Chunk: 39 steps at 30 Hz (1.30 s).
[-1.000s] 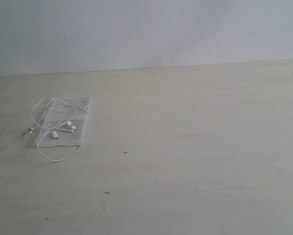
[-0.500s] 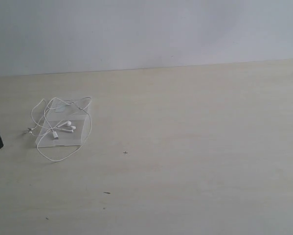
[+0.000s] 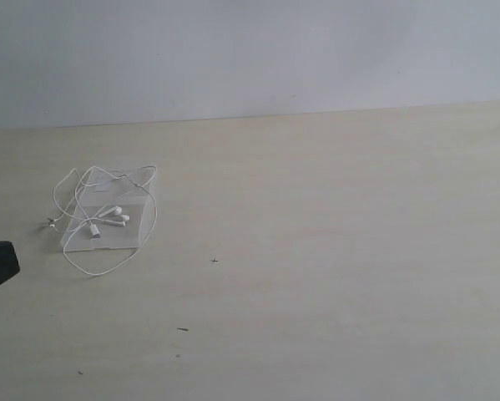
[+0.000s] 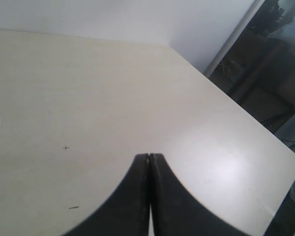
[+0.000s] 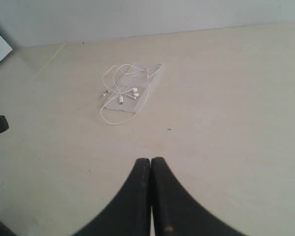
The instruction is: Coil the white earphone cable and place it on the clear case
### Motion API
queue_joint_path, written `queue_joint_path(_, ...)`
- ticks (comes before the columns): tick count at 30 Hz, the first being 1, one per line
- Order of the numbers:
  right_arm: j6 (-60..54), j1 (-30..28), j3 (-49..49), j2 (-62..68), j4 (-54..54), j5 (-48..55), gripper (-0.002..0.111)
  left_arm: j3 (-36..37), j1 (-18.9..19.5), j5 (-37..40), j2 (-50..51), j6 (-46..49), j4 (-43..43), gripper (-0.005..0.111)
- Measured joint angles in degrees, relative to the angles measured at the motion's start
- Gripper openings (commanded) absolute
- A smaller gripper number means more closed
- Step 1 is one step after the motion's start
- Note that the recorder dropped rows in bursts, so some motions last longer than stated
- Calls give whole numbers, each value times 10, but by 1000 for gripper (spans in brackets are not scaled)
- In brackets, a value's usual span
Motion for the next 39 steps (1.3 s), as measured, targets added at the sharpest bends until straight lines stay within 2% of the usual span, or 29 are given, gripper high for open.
queue_joint_path(14, -4, 0, 0, 0, 6, 0, 0, 0, 0, -1, -17, 0, 1, 0)
queue_joint_path(22, -4, 0, 0, 0, 6, 0, 0, 1, -23, 12, -155, 25, 48, 0)
queue_joint_path(26, -4, 0, 0, 0, 6, 0, 0, 1, -42, 97, -237, 42, 55, 0)
queue_joint_path(30, -4, 0, 0, 0, 6, 0, 0, 1, -45, 193, -288, 45, 56, 0)
queue_joint_path(39, -4, 0, 0, 0, 6, 0, 0, 1, -45, 337, -300, 47, 56, 0)
